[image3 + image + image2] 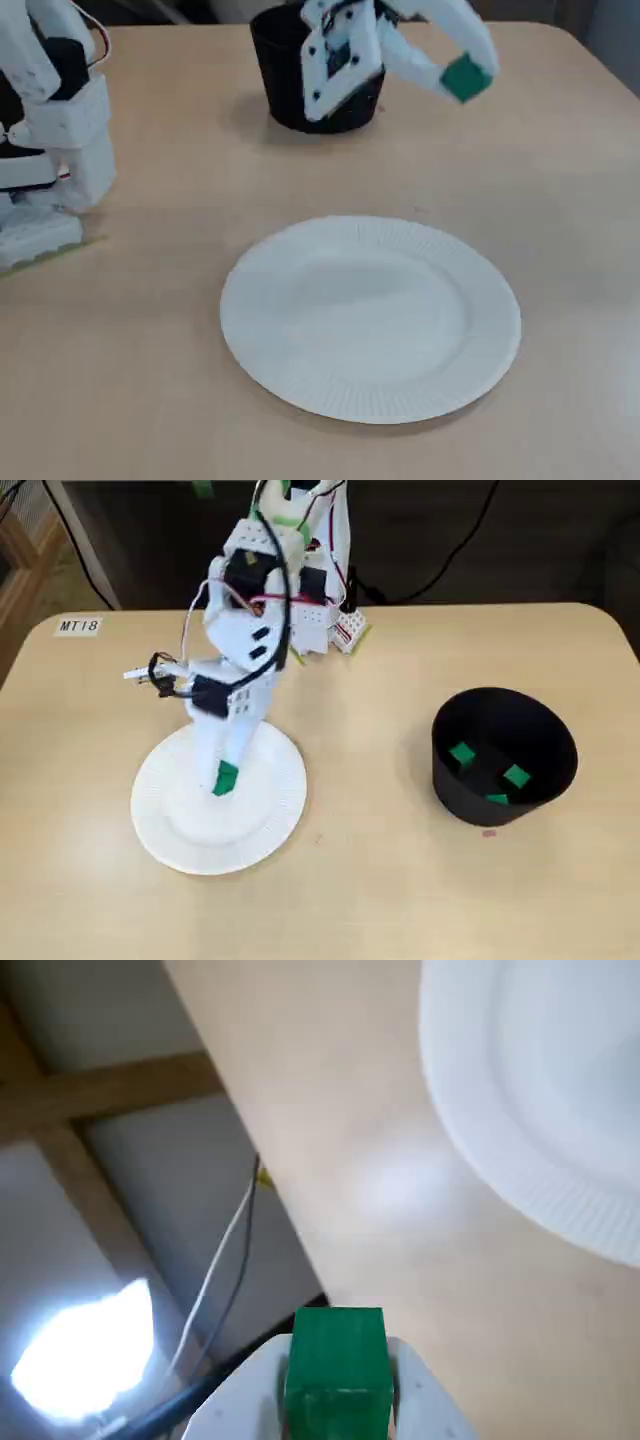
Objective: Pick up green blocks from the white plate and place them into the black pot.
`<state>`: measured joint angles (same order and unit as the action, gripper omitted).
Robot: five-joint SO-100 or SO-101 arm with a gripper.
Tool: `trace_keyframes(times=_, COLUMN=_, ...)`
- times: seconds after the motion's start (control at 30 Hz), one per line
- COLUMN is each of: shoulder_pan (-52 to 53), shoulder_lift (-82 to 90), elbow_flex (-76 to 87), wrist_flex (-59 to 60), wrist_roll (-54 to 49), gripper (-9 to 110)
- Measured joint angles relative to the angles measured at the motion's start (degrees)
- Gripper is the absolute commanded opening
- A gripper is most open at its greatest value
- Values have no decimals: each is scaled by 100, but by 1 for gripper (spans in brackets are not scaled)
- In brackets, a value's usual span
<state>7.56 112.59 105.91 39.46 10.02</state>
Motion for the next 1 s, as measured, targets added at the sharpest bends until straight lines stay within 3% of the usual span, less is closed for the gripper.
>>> trace_keyframes(times=0.23, shoulder_pan=-2285, shoulder_lift=501, elbow_flex=97, wrist_flex=-554, wrist_roll=229, gripper=-2)
trace_keyframes(times=0.37, shoulder_pan=-3146, shoulder_lift=905, elbow_flex=984, wrist_flex=-1529, wrist_roll=264, gripper=-2)
trace_keyframes(times=0.6, shoulder_pan=-3753, shoulder_lift=1055, elbow_flex=2452, wrist_flex=-2654, wrist_roll=229, gripper=-2)
trace_keyframes(times=0.97, shoulder_pan=-4166, shoulder_lift=1107, elbow_flex=2944, wrist_flex=-2821, wrist_roll=105, gripper=-2)
trace_keyframes(times=1.0, shoulder_pan=-4166, shoulder_lift=1107, elbow_flex=2953, wrist_flex=-2830, wrist_roll=105, gripper=6)
